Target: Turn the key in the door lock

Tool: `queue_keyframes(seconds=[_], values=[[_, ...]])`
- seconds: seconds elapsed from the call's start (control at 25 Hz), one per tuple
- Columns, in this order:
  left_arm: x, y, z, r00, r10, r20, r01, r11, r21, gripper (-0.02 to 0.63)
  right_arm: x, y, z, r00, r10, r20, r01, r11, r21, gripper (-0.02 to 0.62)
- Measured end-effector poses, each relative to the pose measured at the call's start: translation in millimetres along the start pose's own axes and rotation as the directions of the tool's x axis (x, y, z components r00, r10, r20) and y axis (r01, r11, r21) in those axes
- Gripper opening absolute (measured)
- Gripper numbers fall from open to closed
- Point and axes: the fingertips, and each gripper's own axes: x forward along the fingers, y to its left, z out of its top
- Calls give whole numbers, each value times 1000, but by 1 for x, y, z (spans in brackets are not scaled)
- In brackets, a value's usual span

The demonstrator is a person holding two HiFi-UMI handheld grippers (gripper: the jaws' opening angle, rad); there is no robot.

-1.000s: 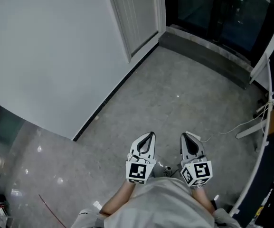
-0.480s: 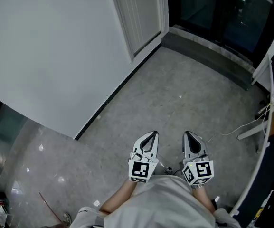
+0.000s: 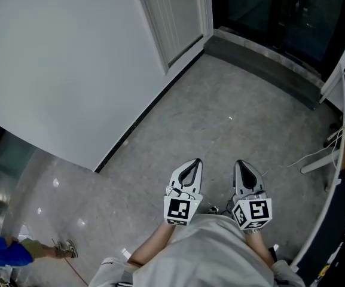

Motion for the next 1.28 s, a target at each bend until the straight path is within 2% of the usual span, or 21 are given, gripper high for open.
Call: queue_keyframes(seconds=[0.2, 0.52, 0.96, 1.28], values=[[18, -12, -11, 1000, 7, -29, -7, 1000, -15, 9, 2, -32, -9, 999, -33, -35, 35, 999, 42, -8], [67, 14, -11, 1000, -12, -14, 12, 1000, -21, 9, 47, -53, -8, 997, -66, -34, 68, 997, 37, -8], [157, 112, 5, 1000, -5, 14, 5, 1000, -29, 9, 179, -53, 19, 998, -50, -27, 50, 999, 14, -8], [203, 151, 13, 996, -80, 29, 80, 997, -17, 8, 243, -52, 31, 995, -98, -10, 99, 995, 17, -8]])
